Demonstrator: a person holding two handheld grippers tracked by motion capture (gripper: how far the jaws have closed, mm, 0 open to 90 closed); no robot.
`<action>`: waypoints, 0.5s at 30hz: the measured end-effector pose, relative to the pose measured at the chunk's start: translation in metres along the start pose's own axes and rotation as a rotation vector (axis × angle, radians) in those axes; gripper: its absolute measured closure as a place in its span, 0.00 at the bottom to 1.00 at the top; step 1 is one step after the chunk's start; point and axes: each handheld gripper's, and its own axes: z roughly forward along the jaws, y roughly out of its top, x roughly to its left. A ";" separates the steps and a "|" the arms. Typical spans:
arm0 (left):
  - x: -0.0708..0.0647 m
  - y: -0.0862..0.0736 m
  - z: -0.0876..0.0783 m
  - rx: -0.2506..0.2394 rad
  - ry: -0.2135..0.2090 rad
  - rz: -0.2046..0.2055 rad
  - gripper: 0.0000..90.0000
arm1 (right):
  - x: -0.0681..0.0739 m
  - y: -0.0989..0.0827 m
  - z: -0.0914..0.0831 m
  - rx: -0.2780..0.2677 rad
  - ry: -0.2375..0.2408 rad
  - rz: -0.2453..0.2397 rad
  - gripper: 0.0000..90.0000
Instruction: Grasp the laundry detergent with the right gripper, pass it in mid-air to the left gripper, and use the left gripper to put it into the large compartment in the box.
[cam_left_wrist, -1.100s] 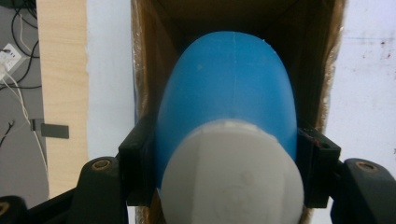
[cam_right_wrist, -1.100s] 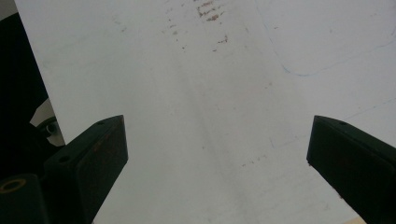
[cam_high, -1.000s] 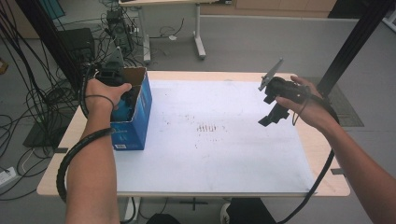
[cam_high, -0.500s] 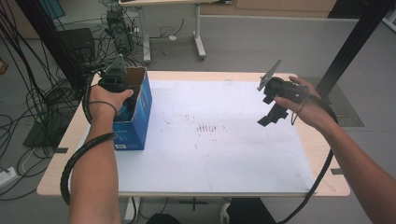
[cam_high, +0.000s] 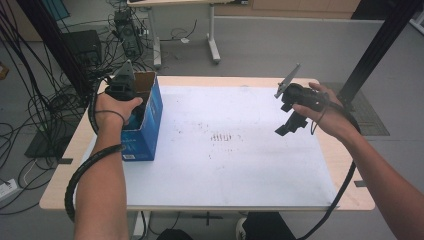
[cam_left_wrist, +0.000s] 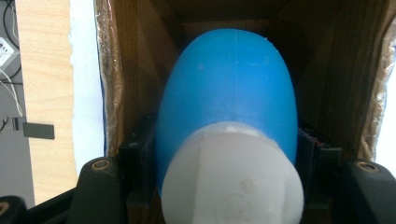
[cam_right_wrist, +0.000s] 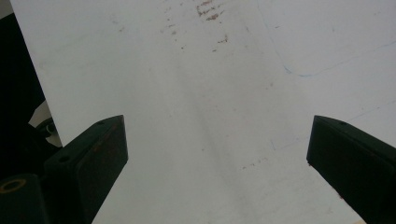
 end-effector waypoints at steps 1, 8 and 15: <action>0.000 0.000 0.000 0.003 0.000 0.002 0.41 | 0.000 0.000 0.000 0.001 0.000 0.000 0.06; -0.001 0.001 0.000 0.005 0.004 0.003 0.41 | -0.003 -0.001 0.000 0.005 -0.004 0.003 0.06; 0.000 0.002 0.000 0.004 0.004 -0.001 0.41 | -0.004 0.000 0.000 0.005 -0.003 0.006 0.06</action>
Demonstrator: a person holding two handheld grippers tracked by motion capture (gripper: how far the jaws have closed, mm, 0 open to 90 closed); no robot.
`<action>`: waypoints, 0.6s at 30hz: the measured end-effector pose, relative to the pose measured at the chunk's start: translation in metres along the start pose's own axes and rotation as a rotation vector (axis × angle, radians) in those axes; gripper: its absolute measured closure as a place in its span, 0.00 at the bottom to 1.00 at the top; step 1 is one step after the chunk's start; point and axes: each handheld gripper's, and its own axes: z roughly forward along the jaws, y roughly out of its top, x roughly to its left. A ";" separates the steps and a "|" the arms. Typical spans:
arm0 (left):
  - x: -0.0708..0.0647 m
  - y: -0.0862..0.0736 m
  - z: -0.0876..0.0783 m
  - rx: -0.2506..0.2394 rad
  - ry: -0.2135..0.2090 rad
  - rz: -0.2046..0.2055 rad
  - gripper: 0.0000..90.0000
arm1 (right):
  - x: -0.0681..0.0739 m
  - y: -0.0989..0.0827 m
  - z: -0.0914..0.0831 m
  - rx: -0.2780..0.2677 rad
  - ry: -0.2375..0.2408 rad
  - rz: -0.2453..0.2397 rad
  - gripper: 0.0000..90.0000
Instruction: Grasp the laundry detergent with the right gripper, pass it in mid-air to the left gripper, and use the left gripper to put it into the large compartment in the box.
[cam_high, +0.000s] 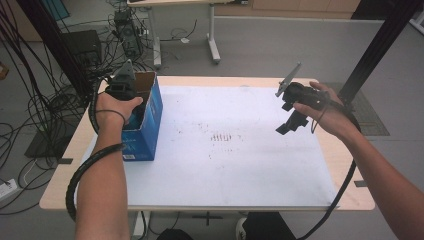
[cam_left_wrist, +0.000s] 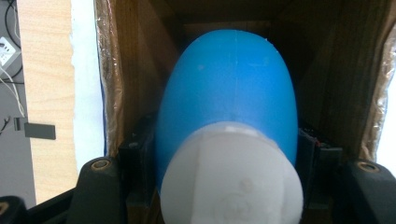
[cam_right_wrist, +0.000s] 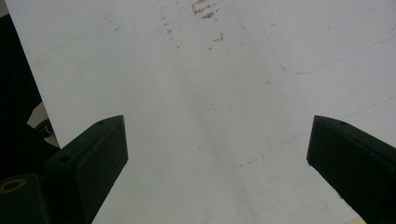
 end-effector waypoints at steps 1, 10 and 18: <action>0.000 0.000 0.000 0.000 -0.001 -0.001 0.41 | 0.000 0.000 0.000 0.001 -0.001 0.000 0.06; 0.000 -0.001 0.000 -0.003 0.002 0.001 0.41 | 0.000 0.000 -0.003 0.011 -0.005 -0.001 0.06; 0.000 -0.001 0.000 -0.004 0.002 0.001 0.41 | 0.000 0.000 -0.005 0.015 -0.006 0.000 0.06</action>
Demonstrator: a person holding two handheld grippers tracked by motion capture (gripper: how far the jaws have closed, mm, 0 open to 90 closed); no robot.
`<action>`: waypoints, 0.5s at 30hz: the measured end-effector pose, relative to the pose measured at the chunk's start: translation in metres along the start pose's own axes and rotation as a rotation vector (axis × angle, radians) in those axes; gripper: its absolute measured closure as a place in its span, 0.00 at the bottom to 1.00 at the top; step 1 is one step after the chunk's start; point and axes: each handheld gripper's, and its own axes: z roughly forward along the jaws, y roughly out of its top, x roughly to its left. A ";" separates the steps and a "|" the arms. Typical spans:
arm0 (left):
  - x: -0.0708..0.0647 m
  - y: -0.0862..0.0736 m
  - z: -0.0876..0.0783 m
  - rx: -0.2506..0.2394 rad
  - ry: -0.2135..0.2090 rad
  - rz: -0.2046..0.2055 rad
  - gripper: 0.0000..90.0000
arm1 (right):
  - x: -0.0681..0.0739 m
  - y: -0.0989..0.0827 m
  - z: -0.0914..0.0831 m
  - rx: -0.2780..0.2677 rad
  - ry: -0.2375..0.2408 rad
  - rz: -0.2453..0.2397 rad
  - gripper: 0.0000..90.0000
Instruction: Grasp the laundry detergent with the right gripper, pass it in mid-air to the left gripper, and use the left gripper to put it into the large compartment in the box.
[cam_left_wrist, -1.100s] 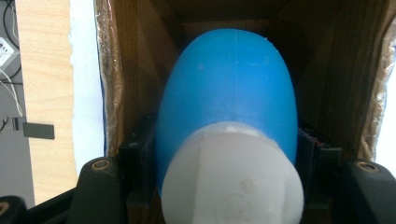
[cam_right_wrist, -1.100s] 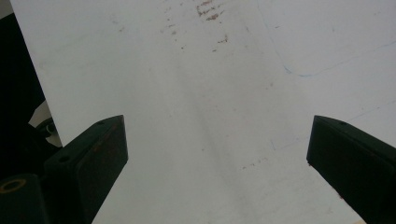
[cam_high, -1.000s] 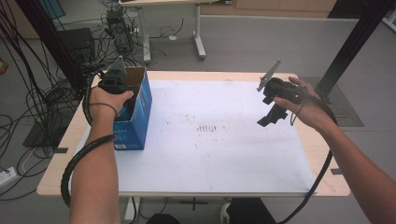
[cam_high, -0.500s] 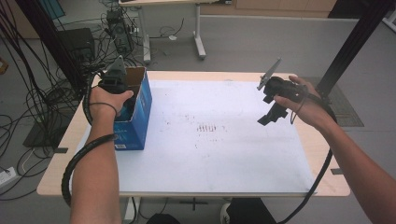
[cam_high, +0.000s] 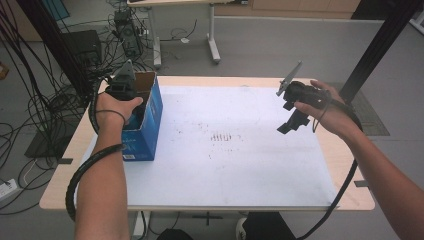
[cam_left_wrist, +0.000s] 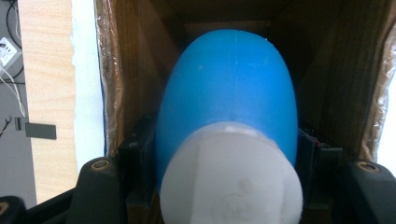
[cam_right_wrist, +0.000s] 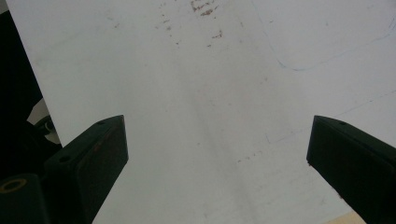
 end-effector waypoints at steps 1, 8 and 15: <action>0.000 0.000 0.000 -0.001 0.000 -0.001 0.41 | 0.000 0.000 0.000 -0.002 0.001 0.001 0.06; -0.001 0.000 0.000 0.002 0.002 0.002 0.41 | -0.001 0.000 -0.002 -0.001 -0.004 -0.002 0.06; -0.001 0.000 0.000 0.001 0.004 0.003 0.41 | -0.001 0.000 -0.002 0.004 -0.005 -0.003 0.06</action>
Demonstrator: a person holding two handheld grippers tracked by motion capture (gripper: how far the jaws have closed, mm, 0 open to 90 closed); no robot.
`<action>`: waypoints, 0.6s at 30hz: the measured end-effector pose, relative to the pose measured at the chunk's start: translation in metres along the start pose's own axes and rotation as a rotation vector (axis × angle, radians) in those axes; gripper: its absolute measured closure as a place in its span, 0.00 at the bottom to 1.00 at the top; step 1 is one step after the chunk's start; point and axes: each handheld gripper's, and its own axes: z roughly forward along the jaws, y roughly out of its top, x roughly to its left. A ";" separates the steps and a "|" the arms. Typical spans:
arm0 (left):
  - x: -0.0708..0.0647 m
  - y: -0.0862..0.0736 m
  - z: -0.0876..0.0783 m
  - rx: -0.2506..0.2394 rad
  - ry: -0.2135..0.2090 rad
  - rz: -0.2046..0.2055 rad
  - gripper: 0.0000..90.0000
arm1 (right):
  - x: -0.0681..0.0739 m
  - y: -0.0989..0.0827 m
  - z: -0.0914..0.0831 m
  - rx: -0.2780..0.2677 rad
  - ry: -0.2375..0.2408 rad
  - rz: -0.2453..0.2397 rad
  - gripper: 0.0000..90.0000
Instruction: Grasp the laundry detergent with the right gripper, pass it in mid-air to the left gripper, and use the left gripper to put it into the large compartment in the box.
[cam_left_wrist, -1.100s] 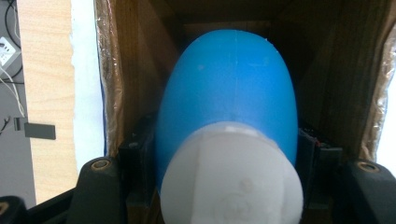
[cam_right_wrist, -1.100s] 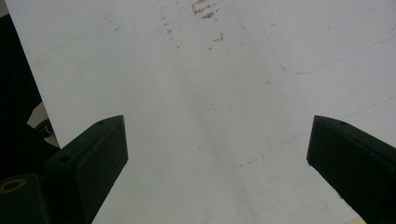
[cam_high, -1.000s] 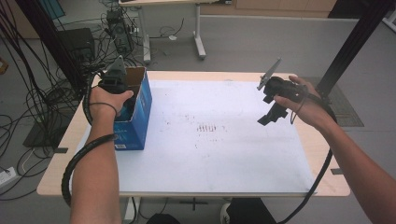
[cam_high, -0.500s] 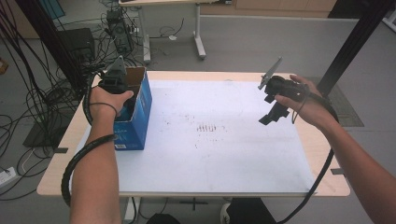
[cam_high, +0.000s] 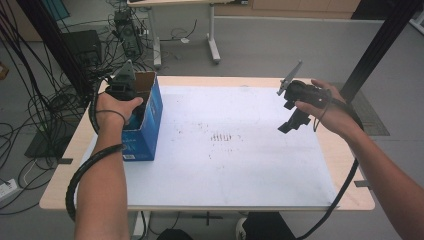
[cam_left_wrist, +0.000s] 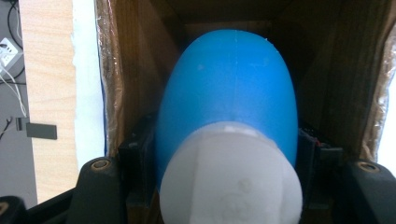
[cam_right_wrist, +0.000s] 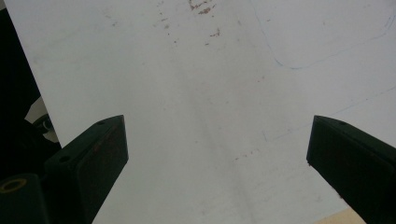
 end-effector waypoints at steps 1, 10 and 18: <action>0.000 0.000 0.000 -0.002 0.001 0.000 0.41 | 0.000 0.000 0.000 -0.001 0.001 0.001 0.06; -0.001 0.000 0.000 0.000 0.003 -0.001 0.41 | 0.000 0.000 0.001 -0.001 0.002 0.001 0.06; -0.001 0.000 0.000 -0.003 0.004 -0.002 0.41 | -0.001 0.000 0.000 -0.006 0.002 0.000 0.06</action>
